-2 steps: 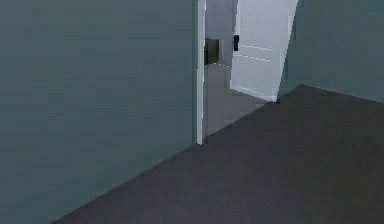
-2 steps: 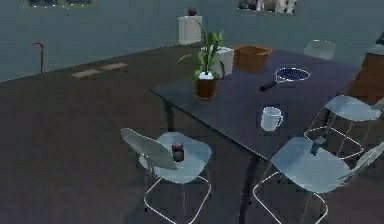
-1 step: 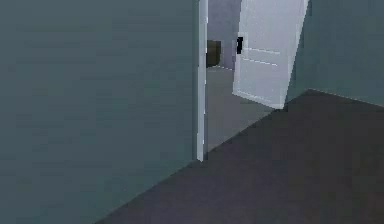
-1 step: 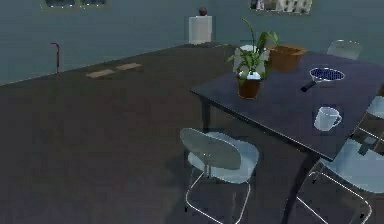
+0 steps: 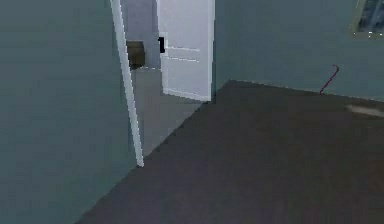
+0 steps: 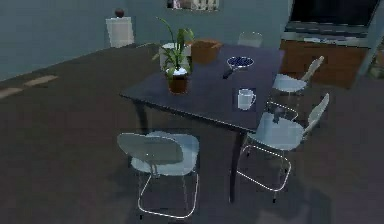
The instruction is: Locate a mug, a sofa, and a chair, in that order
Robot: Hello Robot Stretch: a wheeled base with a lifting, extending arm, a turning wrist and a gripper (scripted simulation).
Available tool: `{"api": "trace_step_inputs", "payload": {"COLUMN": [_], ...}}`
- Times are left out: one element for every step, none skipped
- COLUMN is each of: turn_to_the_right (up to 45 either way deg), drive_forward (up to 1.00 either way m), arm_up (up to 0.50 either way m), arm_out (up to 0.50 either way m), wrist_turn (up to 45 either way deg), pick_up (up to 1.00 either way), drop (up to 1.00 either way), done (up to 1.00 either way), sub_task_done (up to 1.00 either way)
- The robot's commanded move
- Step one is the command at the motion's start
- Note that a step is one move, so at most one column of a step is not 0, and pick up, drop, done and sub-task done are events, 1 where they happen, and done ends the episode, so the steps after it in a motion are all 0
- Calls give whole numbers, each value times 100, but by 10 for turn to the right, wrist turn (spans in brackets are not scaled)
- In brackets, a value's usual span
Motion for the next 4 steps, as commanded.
{"api": "trace_step_inputs", "payload": {"turn_to_the_right": [0, 60, 0, -390], "drive_forward": [100, 0, 65, 0], "arm_up": [0, 0, 0, 0], "arm_out": [0, 0, 0, 0], "wrist_turn": [0, 0, 0, 0], "pick_up": [0, 0, 0, 0], "drop": [0, 0, 0, 0], "done": [0, 0, 0, 0], "sub_task_done": [0, 0, 0, 0]}}
